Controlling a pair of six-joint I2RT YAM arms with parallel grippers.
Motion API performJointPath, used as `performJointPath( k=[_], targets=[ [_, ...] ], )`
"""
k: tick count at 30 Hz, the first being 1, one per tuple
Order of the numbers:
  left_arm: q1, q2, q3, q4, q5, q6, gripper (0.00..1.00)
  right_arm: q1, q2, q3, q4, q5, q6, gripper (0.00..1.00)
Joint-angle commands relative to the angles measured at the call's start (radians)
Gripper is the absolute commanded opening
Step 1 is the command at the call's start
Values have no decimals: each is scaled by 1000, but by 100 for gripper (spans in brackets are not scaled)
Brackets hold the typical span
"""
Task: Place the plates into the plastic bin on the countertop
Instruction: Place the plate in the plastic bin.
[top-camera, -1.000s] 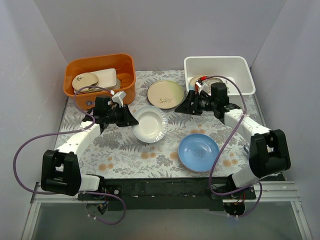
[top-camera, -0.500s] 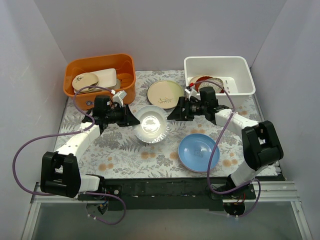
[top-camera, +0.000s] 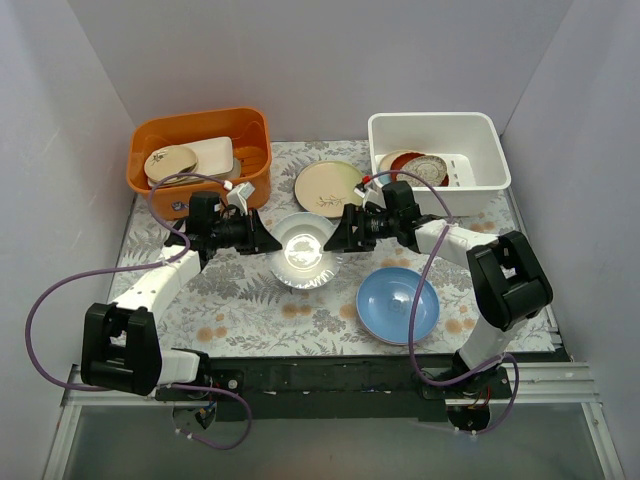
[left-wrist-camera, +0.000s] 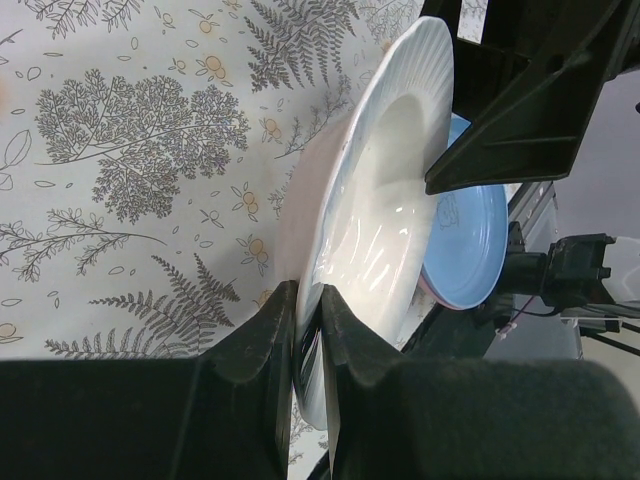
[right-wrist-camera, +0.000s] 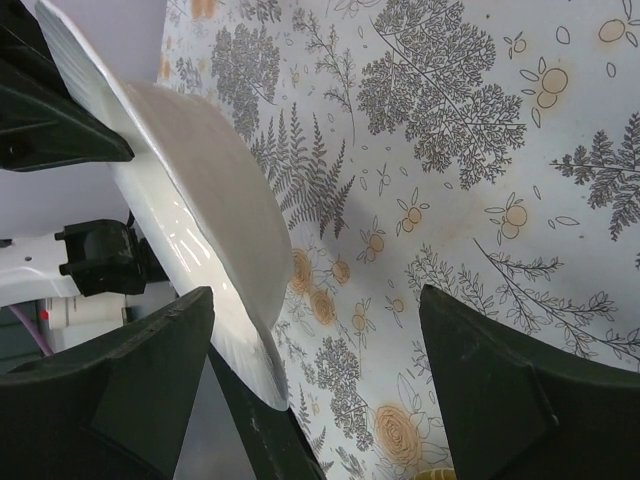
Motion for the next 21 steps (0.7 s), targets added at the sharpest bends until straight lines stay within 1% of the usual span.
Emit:
performJointPath(
  k=[1, 2, 5, 6, 8, 9, 11, 12, 13, 21],
  targets=[
    [7, -32, 13, 61, 84, -12, 0, 7, 7, 30, 37, -20, -3, 89],
    [7, -32, 13, 63, 85, -10, 0, 9, 13, 30, 40, -20, 0, 89],
    [7, -30, 13, 63, 87, -10, 0, 15, 26, 28, 60, -35, 9, 81],
    [7, -30, 12, 63, 89, -10, 0, 16, 32, 28, 68, -41, 12, 70],
    [7, -35, 10, 63, 87, -10, 0, 18, 41, 21, 86, -64, 29, 58],
    [7, -35, 10, 63, 85, -10, 0, 17, 44, 19, 102, -69, 35, 42],
    [7, -33, 10, 63, 85, -10, 0, 18, 49, 16, 112, -81, 41, 27],
    [7, -33, 9, 63, 85, -10, 0, 18, 47, 16, 117, -83, 43, 9],
    [8, -32, 10, 63, 85, -10, 0, 18, 49, 16, 117, -86, 43, 2],
    [7, -29, 13, 57, 82, -7, 0, 17, 41, 21, 114, -92, 37, 1]
  ],
)
